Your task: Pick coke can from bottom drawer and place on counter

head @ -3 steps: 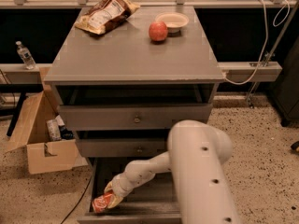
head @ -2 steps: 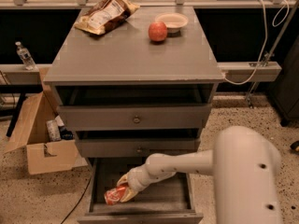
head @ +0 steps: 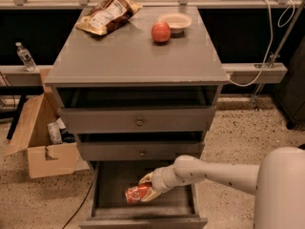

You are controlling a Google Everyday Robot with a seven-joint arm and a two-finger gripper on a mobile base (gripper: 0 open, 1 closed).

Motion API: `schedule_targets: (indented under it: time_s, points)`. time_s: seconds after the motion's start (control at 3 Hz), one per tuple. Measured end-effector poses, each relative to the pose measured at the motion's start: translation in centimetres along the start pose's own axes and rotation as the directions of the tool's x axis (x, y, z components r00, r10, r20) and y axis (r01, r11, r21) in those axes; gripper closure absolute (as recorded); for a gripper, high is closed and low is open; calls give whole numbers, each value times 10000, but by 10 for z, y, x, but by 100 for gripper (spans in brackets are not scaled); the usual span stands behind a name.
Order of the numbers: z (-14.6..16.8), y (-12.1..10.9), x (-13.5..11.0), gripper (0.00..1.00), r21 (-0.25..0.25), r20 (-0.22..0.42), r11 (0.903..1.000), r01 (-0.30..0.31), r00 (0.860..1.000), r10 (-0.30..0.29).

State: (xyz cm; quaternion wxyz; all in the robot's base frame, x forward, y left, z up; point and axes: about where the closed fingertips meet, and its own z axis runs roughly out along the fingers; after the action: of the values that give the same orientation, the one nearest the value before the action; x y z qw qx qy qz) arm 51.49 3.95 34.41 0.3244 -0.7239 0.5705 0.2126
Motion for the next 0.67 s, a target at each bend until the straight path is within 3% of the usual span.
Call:
schedule_targets:
  time_s: [0.33, 0.67]
  points:
    - [-46, -15, -32, 100, -321, 26, 9994, -108, 9999, 109]
    - [-113, -36, -62, 100, -250, -197, 9997, -13, 9998, 8]
